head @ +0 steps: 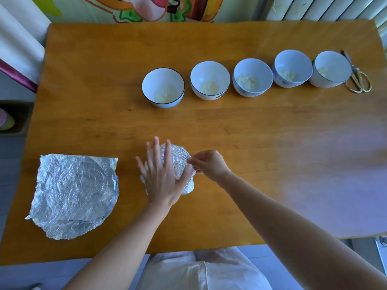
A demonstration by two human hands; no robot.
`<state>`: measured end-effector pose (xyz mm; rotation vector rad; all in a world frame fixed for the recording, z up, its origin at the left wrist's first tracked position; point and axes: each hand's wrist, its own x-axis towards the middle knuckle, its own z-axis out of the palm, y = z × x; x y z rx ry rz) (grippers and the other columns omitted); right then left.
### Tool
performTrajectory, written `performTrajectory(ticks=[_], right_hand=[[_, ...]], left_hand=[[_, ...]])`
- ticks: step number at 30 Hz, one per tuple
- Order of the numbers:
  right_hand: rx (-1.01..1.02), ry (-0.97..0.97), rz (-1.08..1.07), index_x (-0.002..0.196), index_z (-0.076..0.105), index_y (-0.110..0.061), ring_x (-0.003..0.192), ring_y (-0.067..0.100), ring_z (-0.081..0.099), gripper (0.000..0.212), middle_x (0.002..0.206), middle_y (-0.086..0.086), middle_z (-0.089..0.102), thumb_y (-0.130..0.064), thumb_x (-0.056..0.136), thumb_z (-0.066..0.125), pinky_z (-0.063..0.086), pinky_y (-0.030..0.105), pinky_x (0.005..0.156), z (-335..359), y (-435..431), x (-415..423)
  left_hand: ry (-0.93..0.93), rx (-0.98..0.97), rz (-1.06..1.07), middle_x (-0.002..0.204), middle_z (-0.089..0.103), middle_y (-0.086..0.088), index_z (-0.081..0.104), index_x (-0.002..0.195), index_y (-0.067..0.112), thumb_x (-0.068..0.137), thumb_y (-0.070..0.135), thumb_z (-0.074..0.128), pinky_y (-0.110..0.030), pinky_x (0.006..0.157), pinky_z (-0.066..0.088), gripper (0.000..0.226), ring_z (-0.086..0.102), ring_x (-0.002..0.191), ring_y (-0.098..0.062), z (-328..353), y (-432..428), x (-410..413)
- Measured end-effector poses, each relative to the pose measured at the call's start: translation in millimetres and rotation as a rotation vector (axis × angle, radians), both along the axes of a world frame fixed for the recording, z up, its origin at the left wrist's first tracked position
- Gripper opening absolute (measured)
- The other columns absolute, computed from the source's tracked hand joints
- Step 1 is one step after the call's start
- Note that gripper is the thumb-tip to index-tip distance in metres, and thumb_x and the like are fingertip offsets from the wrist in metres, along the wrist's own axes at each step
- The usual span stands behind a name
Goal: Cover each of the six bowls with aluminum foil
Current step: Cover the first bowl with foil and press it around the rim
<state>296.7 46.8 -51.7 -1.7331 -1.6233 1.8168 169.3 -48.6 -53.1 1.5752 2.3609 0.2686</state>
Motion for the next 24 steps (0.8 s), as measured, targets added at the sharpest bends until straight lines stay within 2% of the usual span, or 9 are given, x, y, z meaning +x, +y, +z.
performTrajectory(ticks=[3, 6, 8, 9, 13, 16, 19, 21, 24], right_hand=[[-0.003, 0.026, -0.011, 0.089, 0.075, -0.003, 0.083, 0.03, 0.072, 0.022, 0.087, 0.02, 0.073, -0.025, 0.086, 0.074, 0.061, 0.038, 0.08, -2, 0, 0], [-0.01, 0.034, -0.003, 0.092, 0.075, -0.002, 0.076, 0.021, 0.068, 0.023, 0.084, 0.018, 0.073, -0.024, 0.086, 0.074, 0.06, 0.03, 0.076, -3, 0, 0], [-0.015, 0.032, 0.002, 0.092, 0.075, -0.003, 0.078, 0.023, 0.069, 0.023, 0.089, 0.02, 0.073, -0.025, 0.086, 0.074, 0.06, 0.03, 0.077, -5, 1, 0], [-0.019, 0.032, 0.005, 0.09, 0.075, -0.006, 0.081, 0.026, 0.07, 0.021, 0.09, 0.021, 0.073, -0.026, 0.086, 0.074, 0.06, 0.032, 0.079, -6, 2, 0], [-0.019, 0.046, 0.021, 0.08, 0.073, -0.016, 0.079, 0.026, 0.068, 0.012, 0.092, 0.024, 0.071, -0.027, 0.086, 0.074, 0.059, 0.043, 0.085, -10, 1, 1], [-0.068, 0.089, 0.004, 0.101, 0.069, -0.01, 0.09, 0.03, 0.067, 0.018, 0.102, 0.022, 0.071, -0.024, 0.089, 0.071, 0.059, 0.041, 0.085, -8, -1, 2], [-0.159, 0.116, -0.03, 0.116, 0.063, -0.007, 0.086, 0.02, 0.062, 0.03, 0.102, 0.017, 0.067, -0.025, 0.092, 0.067, 0.057, 0.028, 0.073, -6, -2, 2], [-0.203, 0.109, -0.033, 0.109, 0.068, -0.007, 0.08, 0.019, 0.058, 0.03, 0.094, 0.013, 0.061, -0.032, 0.092, 0.065, 0.056, 0.027, 0.07, -5, -2, 2], [-0.266, 0.073, -0.049, 0.096, 0.07, -0.012, 0.069, 0.018, 0.054, 0.032, 0.086, 0.008, 0.053, -0.043, 0.088, 0.068, 0.056, 0.033, 0.076, -6, -3, 4]], left_hand=[[-0.143, 0.1, 0.127, 0.165, 0.019, -0.01, 0.023, 0.157, 0.007, 0.095, 0.07, 0.001, -0.051, 0.122, 0.016, 0.091, 0.017, 0.152, -0.027, -4, -10, -6], [-0.268, 0.235, 0.156, 0.163, 0.024, -0.009, 0.024, 0.156, 0.004, 0.101, 0.056, 0.01, -0.033, 0.123, 0.015, 0.077, 0.021, 0.15, -0.023, -12, -15, -12], [-0.384, 0.298, 0.23, 0.161, 0.029, -0.006, 0.027, 0.155, 0.006, 0.101, 0.049, 0.016, -0.02, 0.119, 0.013, 0.071, 0.024, 0.148, -0.019, -15, -15, -13], [-0.459, 0.329, 0.292, 0.16, 0.032, -0.005, 0.029, 0.155, 0.007, 0.1, 0.049, 0.017, -0.018, 0.117, 0.015, 0.069, 0.027, 0.147, -0.017, -15, -14, -13], [-0.681, 0.344, 0.671, 0.148, 0.046, -0.007, 0.042, 0.147, 0.008, 0.107, 0.039, 0.023, -0.028, 0.106, 0.03, 0.054, 0.041, 0.137, -0.022, -3, -11, -15], [-0.787, 0.201, 0.977, 0.116, 0.059, -0.007, 0.061, 0.119, 0.009, 0.107, 0.044, 0.03, -0.033, 0.094, 0.036, 0.049, 0.054, 0.111, -0.025, 1, -13, -22], [-0.87, 0.151, 1.054, 0.085, 0.063, -0.002, 0.061, 0.081, 0.011, 0.101, 0.052, 0.042, -0.042, 0.084, 0.048, 0.05, 0.06, 0.089, -0.029, -4, -20, -28], [-0.946, 0.18, 1.105, 0.079, 0.064, 0.0, 0.06, 0.075, 0.014, 0.099, 0.05, 0.05, -0.038, 0.078, 0.048, 0.045, 0.061, 0.084, -0.025, -6, -23, -29], [-1.038, 0.233, 1.137, 0.082, 0.065, 0.002, 0.061, 0.075, 0.016, 0.099, 0.047, 0.053, -0.033, 0.077, 0.046, 0.04, 0.061, 0.084, -0.022, -4, -25, -29]])
